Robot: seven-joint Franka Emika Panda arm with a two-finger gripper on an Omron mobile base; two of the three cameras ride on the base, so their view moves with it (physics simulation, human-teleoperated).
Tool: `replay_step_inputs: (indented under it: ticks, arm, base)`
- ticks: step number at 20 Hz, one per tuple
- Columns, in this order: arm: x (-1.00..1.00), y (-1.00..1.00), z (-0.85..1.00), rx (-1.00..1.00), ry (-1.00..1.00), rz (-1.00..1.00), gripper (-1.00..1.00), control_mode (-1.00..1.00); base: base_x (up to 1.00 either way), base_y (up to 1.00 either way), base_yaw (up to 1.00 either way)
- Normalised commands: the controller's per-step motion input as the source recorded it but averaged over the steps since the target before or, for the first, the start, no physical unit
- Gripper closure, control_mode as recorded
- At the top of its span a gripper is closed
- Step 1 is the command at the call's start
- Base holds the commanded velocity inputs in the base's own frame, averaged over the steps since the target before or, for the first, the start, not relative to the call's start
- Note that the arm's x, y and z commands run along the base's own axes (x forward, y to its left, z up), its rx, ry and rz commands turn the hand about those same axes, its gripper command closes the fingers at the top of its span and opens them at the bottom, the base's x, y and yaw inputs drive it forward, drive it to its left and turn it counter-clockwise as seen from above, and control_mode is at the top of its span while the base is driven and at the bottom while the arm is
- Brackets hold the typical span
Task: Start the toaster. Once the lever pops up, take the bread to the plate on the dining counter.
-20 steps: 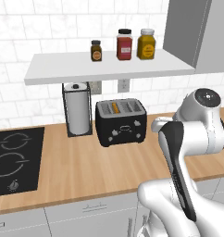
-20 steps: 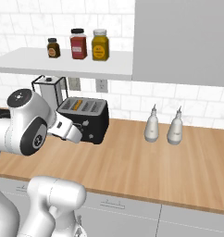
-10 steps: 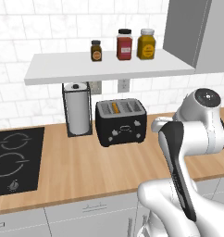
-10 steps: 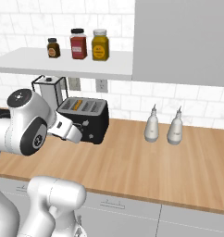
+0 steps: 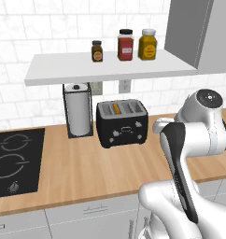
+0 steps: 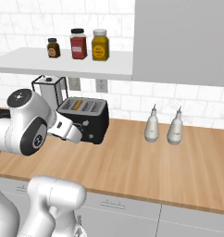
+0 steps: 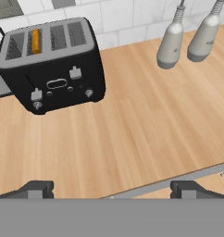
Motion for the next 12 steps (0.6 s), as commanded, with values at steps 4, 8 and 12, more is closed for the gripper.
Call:
replay_step_inputs:
  ticks: [4, 8, 12]
  arm:
    - [0.0, 0.0, 0.0, 0.0, 0.0, 0.0, -1.0, -1.0]
    - [0.0, 0.0, 0.0, 0.0, 0.0, 0.0, -1.0, -1.0]
    - [0.0, 0.0, 0.0, 0.0, 0.0, 0.0, -1.0, -1.0]
  base:
    - [0.0, 0.0, 0.0]
    - [0.0, 0.0, 0.0]
    - [0.0, 0.0, 0.0]
